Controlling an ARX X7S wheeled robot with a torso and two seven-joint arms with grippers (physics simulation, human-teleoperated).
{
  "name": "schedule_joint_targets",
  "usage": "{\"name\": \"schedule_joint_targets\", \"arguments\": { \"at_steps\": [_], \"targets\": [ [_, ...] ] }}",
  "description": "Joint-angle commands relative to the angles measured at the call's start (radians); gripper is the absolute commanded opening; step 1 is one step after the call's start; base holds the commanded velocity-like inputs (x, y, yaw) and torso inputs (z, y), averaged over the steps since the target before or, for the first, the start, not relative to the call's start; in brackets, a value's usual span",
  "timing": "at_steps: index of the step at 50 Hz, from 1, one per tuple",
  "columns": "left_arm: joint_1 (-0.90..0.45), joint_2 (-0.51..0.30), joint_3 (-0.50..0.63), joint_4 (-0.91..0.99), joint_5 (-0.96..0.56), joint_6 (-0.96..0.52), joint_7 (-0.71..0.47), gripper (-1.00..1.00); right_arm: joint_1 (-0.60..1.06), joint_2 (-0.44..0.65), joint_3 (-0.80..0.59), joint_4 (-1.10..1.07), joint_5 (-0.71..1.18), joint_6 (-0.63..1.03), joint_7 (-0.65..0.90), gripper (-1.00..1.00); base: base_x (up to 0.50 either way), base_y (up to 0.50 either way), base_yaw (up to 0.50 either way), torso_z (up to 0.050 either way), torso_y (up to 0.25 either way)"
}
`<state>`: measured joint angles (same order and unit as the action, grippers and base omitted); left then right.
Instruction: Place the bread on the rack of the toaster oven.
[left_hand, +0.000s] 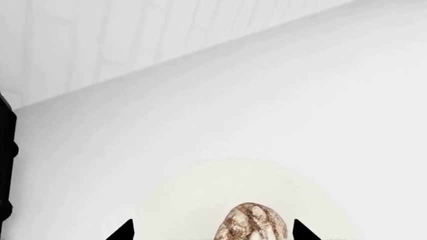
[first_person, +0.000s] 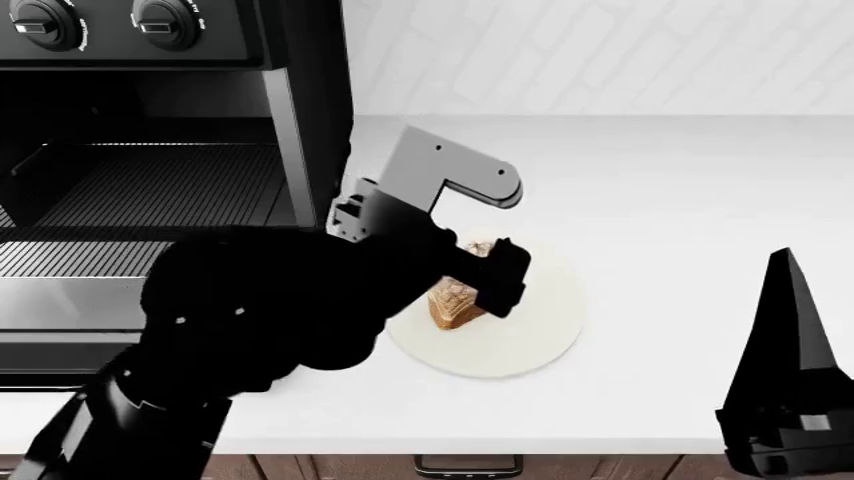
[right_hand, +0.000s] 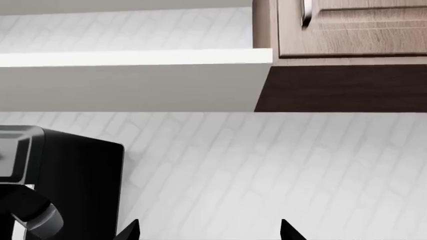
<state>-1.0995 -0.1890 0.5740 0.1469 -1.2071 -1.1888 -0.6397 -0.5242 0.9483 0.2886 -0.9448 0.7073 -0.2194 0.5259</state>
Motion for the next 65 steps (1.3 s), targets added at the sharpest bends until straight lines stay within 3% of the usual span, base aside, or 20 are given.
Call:
{"name": "schedule_joint_targets", "arguments": {
  "at_steps": [1, 5, 12, 25, 59, 60, 65],
  "targets": [
    [0.004, 0.004, 0.056, -0.046, 0.060, 0.042, 0.054, 1.00, 0.194, -0.004, -0.156, 0.020, -0.021, 0.084, 0.040, 1.00, 0.00, 0.00, 0.00, 0.000, 0.000],
    [0.010, 0.002, 0.073, -0.064, 0.079, 0.056, 0.069, 1.00, 0.284, -0.009, -0.217, 0.023, -0.021, 0.131, 0.061, 1.00, 0.00, 0.00, 0.00, 0.000, 0.000],
    [0.021, -0.005, 0.095, -0.070, 0.092, 0.064, 0.080, 1.00, 0.274, -0.014, -0.208, 0.026, -0.022, 0.119, 0.061, 1.00, 0.00, 0.00, 0.00, 0.000, 0.000],
    [0.025, -0.005, 0.102, -0.072, 0.087, 0.066, 0.069, 1.00, 0.162, -0.111, 0.025, -0.005, -0.014, -0.084, 0.077, 1.00, 0.00, 0.00, 0.00, 0.000, 0.000],
    [0.058, -0.007, 0.159, -0.032, 0.083, 0.093, 0.103, 1.00, 0.176, -0.104, 0.003, 0.009, -0.006, -0.083, 0.073, 1.00, 0.00, 0.00, 0.00, 0.000, 0.000],
    [0.057, -0.006, 0.157, -0.032, 0.077, 0.091, 0.103, -1.00, 0.177, -0.105, 0.002, 0.009, -0.007, -0.082, 0.073, 1.00, 0.00, 0.00, 0.00, 0.000, 0.000],
    [0.053, -0.012, 0.151, -0.006, 0.066, 0.087, 0.087, -1.00, 0.184, -0.104, -0.010, 0.003, -0.014, -0.076, 0.076, 1.00, 0.00, 0.00, 0.00, 0.000, 0.000]
  ]
}}
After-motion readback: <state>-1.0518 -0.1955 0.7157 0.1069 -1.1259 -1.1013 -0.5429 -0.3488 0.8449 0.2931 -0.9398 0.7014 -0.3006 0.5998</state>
